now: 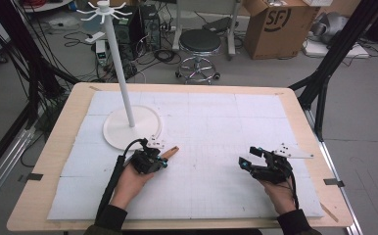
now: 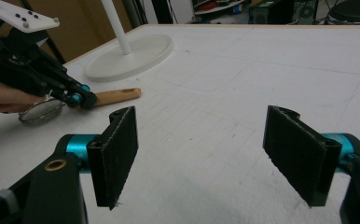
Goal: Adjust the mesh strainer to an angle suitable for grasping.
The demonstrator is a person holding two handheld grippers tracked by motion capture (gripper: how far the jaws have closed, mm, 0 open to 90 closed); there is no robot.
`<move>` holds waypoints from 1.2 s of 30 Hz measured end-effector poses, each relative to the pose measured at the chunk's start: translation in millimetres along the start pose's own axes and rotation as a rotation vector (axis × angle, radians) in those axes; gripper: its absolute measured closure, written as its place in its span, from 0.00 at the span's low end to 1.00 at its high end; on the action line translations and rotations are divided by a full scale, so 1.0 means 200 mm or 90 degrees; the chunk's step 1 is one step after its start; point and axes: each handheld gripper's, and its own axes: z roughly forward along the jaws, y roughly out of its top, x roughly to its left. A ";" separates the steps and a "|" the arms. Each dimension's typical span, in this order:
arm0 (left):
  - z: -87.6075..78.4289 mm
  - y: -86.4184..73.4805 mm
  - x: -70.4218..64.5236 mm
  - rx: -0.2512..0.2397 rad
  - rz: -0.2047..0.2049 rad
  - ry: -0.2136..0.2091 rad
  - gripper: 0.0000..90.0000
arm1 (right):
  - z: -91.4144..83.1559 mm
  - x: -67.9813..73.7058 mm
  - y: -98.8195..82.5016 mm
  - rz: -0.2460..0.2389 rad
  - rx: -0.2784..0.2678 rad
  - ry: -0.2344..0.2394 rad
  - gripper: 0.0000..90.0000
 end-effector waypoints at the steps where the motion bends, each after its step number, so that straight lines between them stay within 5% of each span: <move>1: 0.01 0.00 0.00 0.000 -0.006 0.009 1.00 | 0.00 0.00 0.00 0.001 0.000 0.000 0.29; 11: 0.00 0.00 0.04 0.001 -0.024 0.024 1.00 | 0.00 0.00 0.00 0.000 0.001 -0.003 0.29; 14: -0.03 0.00 0.05 -0.025 -0.036 0.010 1.00 | 0.00 0.00 0.00 -0.001 0.001 -0.002 0.29; 18: -0.08 -0.01 0.05 -0.067 -0.044 0.009 0.76 | 0.00 0.00 0.00 0.002 0.001 -0.001 0.29; 22: -0.15 -0.03 0.09 -0.113 -0.087 -0.011 0.56 | 0.00 0.00 0.00 0.001 -0.001 0.000 0.29; 26: -0.19 -0.06 0.13 -0.132 -0.098 -0.010 0.54 | 0.00 0.00 0.00 -0.003 0.000 0.000 0.29; 32: -0.19 -0.11 0.17 -0.121 -0.114 -0.015 0.46 | 0.00 0.00 0.00 -0.002 0.002 0.000 0.29; 36: -0.20 -0.12 0.17 -0.127 -0.126 -0.038 0.42 | 0.00 0.01 0.00 -0.003 0.003 0.001 0.29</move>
